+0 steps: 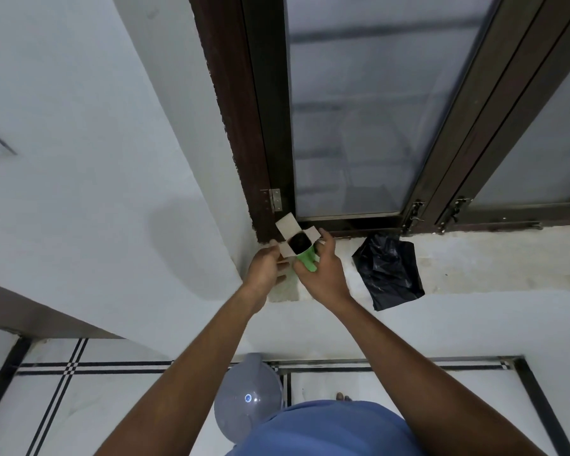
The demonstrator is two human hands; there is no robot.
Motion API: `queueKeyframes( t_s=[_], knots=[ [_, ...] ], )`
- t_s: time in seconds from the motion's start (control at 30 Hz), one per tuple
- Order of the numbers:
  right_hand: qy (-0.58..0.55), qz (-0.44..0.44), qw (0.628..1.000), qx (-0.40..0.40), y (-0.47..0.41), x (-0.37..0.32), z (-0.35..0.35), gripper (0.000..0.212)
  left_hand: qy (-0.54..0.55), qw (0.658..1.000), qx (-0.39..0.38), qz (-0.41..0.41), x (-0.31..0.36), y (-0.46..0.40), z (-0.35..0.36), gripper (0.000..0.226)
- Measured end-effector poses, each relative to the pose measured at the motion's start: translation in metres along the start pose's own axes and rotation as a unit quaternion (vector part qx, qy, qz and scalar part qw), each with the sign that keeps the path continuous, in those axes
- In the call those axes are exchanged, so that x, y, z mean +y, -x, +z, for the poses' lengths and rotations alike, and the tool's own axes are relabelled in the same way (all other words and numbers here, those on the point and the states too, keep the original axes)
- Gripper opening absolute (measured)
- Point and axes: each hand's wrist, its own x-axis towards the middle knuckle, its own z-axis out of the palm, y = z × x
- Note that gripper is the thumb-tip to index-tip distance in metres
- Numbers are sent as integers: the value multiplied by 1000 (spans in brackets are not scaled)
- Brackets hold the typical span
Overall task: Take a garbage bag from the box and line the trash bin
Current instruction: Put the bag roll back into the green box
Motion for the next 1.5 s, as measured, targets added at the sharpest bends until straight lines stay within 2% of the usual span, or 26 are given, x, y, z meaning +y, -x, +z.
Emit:
queueKeyframes(
  t_s=[0.07, 0.1, 0.2, 0.23, 0.33, 0.37, 0.43, 0.53, 0.63, 0.7, 0.8, 0.87, 0.97, 1.07, 1.13, 1.2, 1.3, 1.37, 1.5],
  knots=[
    [-35, 27, 999, -5, 3, -2, -1, 82, 62, 998, 2, 0, 2, 0, -1, 34],
    [-55, 37, 998, -4, 4, -3, -1, 72, 75, 997, 3, 7, 2, -1, -2, 33],
    [-107, 65, 992, 13, 1, -1, 0, 22, 72, 997, -22, 27, -1, -6, -5, 37],
    [-140, 77, 987, 17, 0, -3, 0, 19, 64, 997, -24, 33, -2, -8, -5, 35],
    [-223, 117, 967, 39, -3, -11, -1, 34, 8, 997, 12, 79, -3, -13, -3, 14],
    [-221, 118, 967, 50, -4, -13, -3, 35, -6, 995, 22, 93, -5, -15, -2, 16],
    [-218, 127, 966, 61, -5, -16, -5, 37, -6, 995, 28, 95, -5, -18, 0, 34],
    [-270, 182, 944, 56, -10, -19, -9, 43, 3, 996, 17, 91, -4, -20, 2, 43],
    [-280, 209, 936, 39, -12, -20, -15, 26, 6, 995, -1, 98, -3, -24, 0, 47],
    [-259, 201, 944, 26, -12, -19, -17, 16, 6, 995, -15, 102, -2, -23, -1, 46],
    [-223, 167, 960, 33, -14, -15, -17, 22, 17, 995, -26, 97, 3, -19, 0, 31],
    [-205, 145, 967, 44, -16, -13, -17, 18, 36, 996, -35, 73, 8, -16, 0, 22],
    [-200, 126, 971, 45, -19, -10, -17, 10, 15, 996, -45, 80, 8, -18, -2, 24],
    [-221, 141, 964, 37, -20, -10, -18, 16, -37, 990, -20, 136, -1, -24, -1, 10],
    [-242, 153, 958, 23, -20, -12, -19, 26, -62, 987, 0, 152, -5, -28, -3, 9],
    [-207, 129, 970, 5, -18, -13, -22, 28, -73, 984, 9, 160, -6, -29, -4, 8],
    [-55, 9, 998, -23, -15, -10, -31, 28, -106, 977, 19, 183, -5, -30, -6, 8],
    [33, -55, 997, -37, -16, -5, -36, 36, -117, 974, 28, 190, -4, -31, -4, 8],
    [80, -60, 995, -10, -18, -7, -45, 38, -101, 979, 14, 176, -9, -29, 2, 35]
  ],
)
